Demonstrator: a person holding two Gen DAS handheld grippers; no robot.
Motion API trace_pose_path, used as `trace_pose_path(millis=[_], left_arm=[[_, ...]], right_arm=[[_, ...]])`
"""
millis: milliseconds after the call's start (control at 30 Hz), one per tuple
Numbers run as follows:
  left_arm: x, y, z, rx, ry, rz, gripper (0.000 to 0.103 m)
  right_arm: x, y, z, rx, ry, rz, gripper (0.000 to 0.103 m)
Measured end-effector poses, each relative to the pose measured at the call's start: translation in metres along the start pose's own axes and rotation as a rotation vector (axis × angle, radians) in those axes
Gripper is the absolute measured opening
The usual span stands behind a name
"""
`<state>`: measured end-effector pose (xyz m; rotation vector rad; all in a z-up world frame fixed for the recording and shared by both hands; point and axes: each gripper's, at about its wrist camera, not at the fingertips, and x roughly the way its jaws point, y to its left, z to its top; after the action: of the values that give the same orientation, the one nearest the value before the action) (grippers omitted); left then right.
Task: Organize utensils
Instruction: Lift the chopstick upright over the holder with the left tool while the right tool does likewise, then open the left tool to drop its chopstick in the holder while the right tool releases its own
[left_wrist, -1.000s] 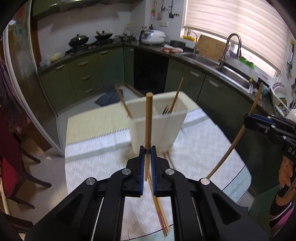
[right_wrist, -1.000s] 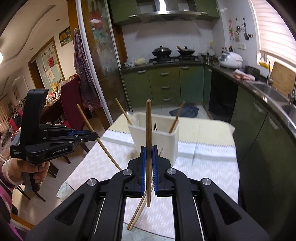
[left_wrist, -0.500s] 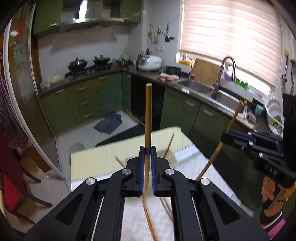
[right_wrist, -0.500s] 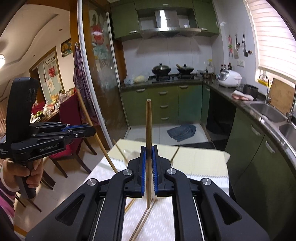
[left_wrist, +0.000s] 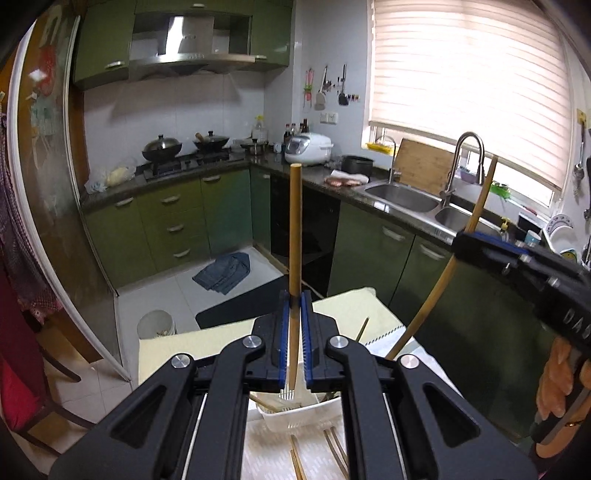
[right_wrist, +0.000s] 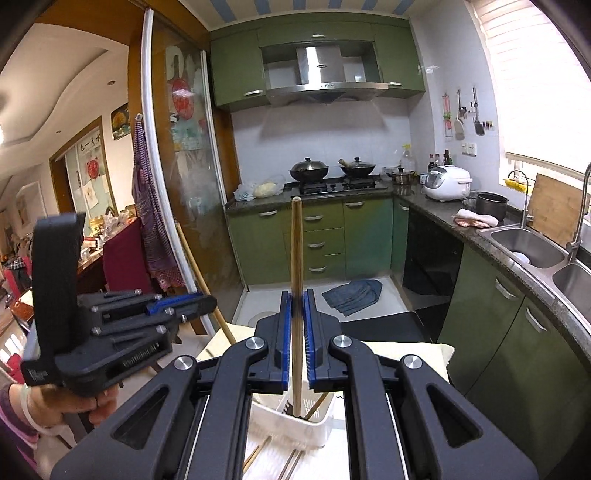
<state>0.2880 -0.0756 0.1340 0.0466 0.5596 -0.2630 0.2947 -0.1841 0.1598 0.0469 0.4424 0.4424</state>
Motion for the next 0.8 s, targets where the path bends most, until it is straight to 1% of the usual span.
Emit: trace_pose_path(millis=[200, 267, 467, 567, 633, 700, 767, 800], left_arm=[[0.042, 0.006, -0.032, -0.020, 0.104, 0.004, 0.006], [0.050, 0.008, -0.043, -0.019, 0.127, 0.003, 0.006], [0.055, 0.012, -0.060, -0.030, 0.140, -0.008, 0.007], [0.055, 0.012, -0.065, -0.028, 0.144, -0.007, 0.007], [0.053, 0.012, -0.065, -0.030, 0.145, -0.007, 0.008], [0.050, 0.012, -0.066, -0.030, 0.145, -0.007, 0.014], [0.048, 0.013, -0.067, -0.028, 0.149, -0.009, 0.017], [0.046, 0.013, -0.068, -0.025, 0.149, -0.011, 0.017]], right_arm=[[0.025, -0.008, -0.005, 0.005, 0.009, -0.017, 0.007], [0.032, -0.010, -0.010, 0.003, 0.009, -0.030, 0.007], [0.066, -0.013, -0.040, 0.011, 0.051, -0.041, 0.007], [0.085, -0.016, -0.055, 0.015, 0.087, -0.041, 0.007], [0.091, -0.018, -0.065, 0.017, 0.100, -0.043, 0.007], [0.095, -0.018, -0.074, 0.020, 0.114, -0.043, 0.008], [0.099, -0.019, -0.080, 0.022, 0.122, -0.041, 0.008], [0.099, -0.019, -0.082, 0.025, 0.124, -0.041, 0.008]])
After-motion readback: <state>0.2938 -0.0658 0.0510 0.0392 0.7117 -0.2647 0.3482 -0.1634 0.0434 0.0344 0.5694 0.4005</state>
